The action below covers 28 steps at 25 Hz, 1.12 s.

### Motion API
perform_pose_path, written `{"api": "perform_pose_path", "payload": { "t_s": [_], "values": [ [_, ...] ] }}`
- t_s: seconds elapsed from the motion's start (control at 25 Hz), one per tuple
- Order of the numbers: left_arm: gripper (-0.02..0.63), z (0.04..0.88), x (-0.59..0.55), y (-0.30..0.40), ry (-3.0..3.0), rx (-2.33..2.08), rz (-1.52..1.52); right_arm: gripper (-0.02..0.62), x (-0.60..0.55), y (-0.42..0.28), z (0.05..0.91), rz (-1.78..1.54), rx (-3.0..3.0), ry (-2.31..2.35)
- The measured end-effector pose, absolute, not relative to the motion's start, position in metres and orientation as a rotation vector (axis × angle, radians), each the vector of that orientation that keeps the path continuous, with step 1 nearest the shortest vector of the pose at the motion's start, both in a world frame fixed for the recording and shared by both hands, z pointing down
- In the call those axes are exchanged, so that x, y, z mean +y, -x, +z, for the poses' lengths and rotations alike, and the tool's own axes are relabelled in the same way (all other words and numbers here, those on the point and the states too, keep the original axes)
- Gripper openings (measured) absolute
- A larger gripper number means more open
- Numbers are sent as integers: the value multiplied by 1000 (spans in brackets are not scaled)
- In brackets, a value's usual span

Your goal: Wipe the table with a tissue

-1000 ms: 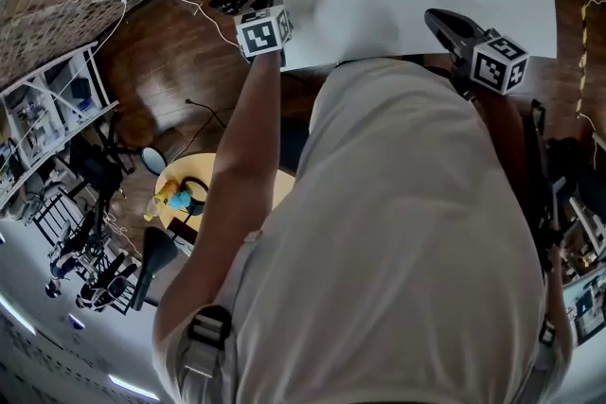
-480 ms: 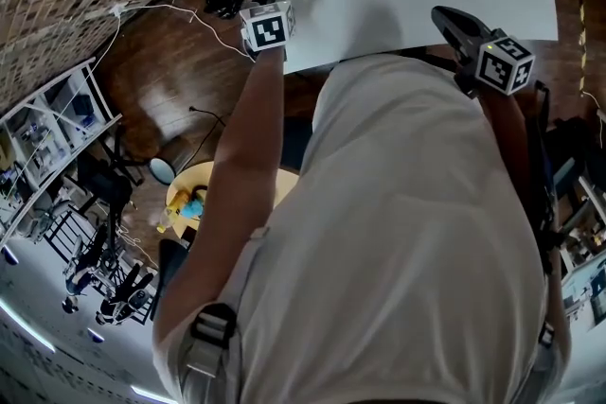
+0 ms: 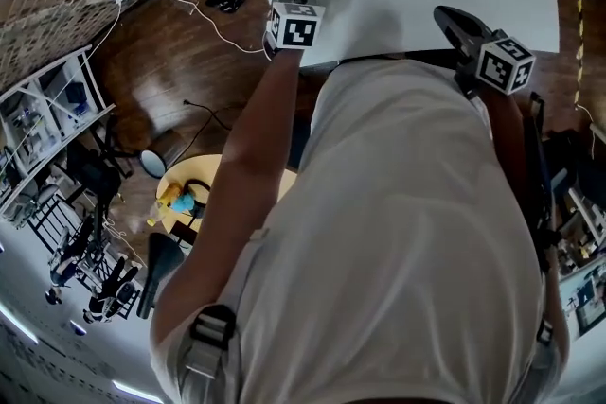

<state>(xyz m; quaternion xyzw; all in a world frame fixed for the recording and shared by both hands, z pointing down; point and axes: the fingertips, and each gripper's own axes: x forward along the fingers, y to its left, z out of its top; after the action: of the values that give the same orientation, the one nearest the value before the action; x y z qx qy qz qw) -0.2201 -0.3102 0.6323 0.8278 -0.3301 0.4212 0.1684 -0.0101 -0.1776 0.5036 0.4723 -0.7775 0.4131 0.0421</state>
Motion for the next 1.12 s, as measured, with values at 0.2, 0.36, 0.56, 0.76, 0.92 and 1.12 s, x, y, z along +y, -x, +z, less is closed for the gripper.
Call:
{"api": "perform_pose_path", "payload": {
  "t_s": [0.2,0.36,0.56,0.76,0.92,1.12],
  "values": [
    [32,604,-311,250,-2333,-1130,953,6,-195,21,497,1225,-2410,-1380],
    [34,606,-309,279,-2206,-1199,950,6,-201,18,503,1234,-2406,-1377],
    [34,625,-312,264,-2230,-1127,1045,6,-202,23,503,1250,-2425,-1377],
    [32,631,-330,244,-2283,-1070,1114,6,-196,11,507,1273,-2395,-1408],
    [32,618,-353,236,-2269,-1072,1138,6,-195,-6,504,1277,-2374,-1451],
    [32,619,-380,229,-2257,-1091,1111,6,-187,-26,502,1294,-2355,-1481]
  ]
}}
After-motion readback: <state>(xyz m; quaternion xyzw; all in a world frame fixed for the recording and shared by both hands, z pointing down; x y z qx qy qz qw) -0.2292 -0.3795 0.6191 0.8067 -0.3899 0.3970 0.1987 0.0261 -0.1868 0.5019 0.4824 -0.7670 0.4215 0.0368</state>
